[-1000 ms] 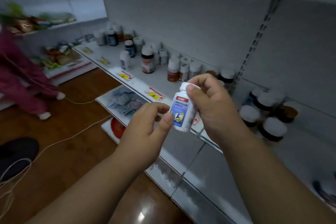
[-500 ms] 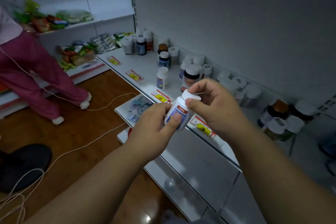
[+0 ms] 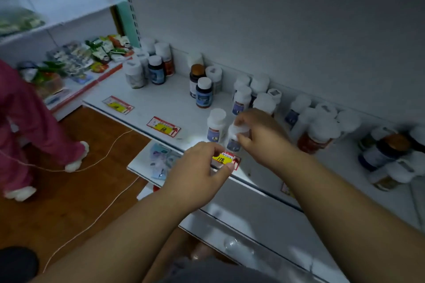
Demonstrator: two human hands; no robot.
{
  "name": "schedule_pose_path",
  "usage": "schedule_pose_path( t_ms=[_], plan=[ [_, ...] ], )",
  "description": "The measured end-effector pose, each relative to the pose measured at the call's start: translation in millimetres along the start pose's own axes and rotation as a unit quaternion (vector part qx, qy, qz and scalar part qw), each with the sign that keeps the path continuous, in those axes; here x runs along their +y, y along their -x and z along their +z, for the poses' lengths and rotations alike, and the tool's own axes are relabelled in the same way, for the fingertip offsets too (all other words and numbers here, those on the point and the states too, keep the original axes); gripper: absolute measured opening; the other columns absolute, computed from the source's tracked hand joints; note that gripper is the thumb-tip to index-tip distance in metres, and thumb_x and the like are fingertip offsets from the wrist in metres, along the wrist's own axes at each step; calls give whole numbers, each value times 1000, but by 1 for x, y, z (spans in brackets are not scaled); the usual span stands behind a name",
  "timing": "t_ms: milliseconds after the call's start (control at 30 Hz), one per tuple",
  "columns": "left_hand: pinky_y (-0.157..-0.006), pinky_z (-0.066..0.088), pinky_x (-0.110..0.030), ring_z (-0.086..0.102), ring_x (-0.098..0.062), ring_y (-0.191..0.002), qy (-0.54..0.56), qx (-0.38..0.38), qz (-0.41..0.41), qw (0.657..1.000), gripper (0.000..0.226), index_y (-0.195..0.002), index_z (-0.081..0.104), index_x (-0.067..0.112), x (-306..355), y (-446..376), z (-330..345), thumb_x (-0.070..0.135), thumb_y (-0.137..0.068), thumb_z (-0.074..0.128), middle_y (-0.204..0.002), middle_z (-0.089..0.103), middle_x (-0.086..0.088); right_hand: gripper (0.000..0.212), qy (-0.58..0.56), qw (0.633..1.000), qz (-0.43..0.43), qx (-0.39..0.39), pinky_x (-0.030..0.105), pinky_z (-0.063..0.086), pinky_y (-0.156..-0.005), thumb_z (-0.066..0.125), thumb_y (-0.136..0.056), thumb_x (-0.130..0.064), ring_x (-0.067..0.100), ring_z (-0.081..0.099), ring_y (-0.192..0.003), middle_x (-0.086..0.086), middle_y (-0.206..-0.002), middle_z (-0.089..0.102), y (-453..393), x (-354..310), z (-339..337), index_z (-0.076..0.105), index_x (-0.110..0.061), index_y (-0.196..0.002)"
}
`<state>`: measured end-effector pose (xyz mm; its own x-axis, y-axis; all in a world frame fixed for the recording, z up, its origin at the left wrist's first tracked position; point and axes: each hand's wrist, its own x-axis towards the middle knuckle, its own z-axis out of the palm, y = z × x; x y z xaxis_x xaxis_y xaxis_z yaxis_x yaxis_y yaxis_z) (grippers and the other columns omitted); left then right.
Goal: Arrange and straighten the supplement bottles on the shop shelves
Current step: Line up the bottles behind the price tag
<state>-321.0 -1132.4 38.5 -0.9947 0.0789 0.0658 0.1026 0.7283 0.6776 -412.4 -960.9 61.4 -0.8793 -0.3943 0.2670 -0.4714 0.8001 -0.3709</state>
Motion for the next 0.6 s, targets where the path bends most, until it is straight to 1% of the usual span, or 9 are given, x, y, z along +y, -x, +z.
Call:
schedule_pose_path(
  t_ms=[67, 167, 300, 400, 433, 500, 567, 600],
  plan=[
    [-83, 49, -29, 53, -2, -97, 1, -30, 30, 999, 38, -114, 54, 37, -12, -13, -9, 59, -83, 52, -105, 54, 17, 25, 10, 1000, 3, -11, 36, 42, -76, 61, -81, -6, 30, 54, -94, 12, -106, 59, -4, -1, 8, 62, -8, -106],
    [-83, 49, -27, 53, -2, -98, 6, -66, 62, 996, 37, -118, 54, 35, -24, -27, -18, 53, -86, 57, -107, 55, 16, 25, 22, 999, 35, 1, 39, 44, -73, 61, -79, -4, 30, 53, -90, 12, -102, 58, -4, -4, 13, 60, -7, -104],
    [-81, 46, -23, 53, -2, -98, 10, -96, 99, 990, 36, -117, 53, 36, -32, -38, -22, 53, -86, 57, -108, 54, 17, 26, 37, 996, 77, 14, 35, 41, -69, 61, -79, -7, 26, 52, -87, 10, -103, 58, -2, -9, 21, 59, -9, -105],
    [-76, 38, -17, 51, 0, -97, 16, -112, 120, 986, 32, -115, 54, 37, -33, -45, -25, 51, -87, 57, -105, 51, 20, 26, 40, 993, 108, 18, 30, 34, -68, 61, -83, -10, 19, 48, -84, 7, -107, 58, -2, -11, 23, 59, -11, -109],
    [-74, 36, -14, 50, 1, -97, 17, -116, 125, 985, 31, -115, 54, 38, -33, -47, -26, 51, -87, 57, -104, 50, 21, 27, 37, 993, 114, 18, 29, 34, -69, 61, -83, -10, 18, 49, -85, 7, -109, 58, -2, -11, 23, 60, -11, -110],
    [-73, 32, -7, 49, 2, -96, 21, -116, 128, 985, 28, -113, 53, 41, -32, -49, -27, 50, -87, 58, -103, 48, 23, 27, 33, 993, 117, 10, 34, 42, -75, 61, -84, -10, 24, 54, -92, 8, -112, 59, -3, -13, 23, 60, -9, -111],
    [-73, 34, -8, 50, 3, -96, 30, -117, 131, 984, 25, -110, 53, 42, -31, -51, -27, 48, -87, 59, -104, 49, 23, 27, 32, 993, 117, 5, 40, 45, -81, 61, -84, -10, 28, 55, -99, 10, -113, 60, -4, -16, 21, 60, -8, -111],
    [-74, 38, -9, 50, 3, -95, 39, -117, 127, 984, 23, -108, 53, 42, -30, -52, -27, 47, -87, 59, -103, 49, 23, 26, 33, 993, 113, 3, 40, 45, -82, 62, -84, -10, 28, 55, -101, 10, -113, 59, -5, -17, 20, 61, -7, -110]
  ],
)
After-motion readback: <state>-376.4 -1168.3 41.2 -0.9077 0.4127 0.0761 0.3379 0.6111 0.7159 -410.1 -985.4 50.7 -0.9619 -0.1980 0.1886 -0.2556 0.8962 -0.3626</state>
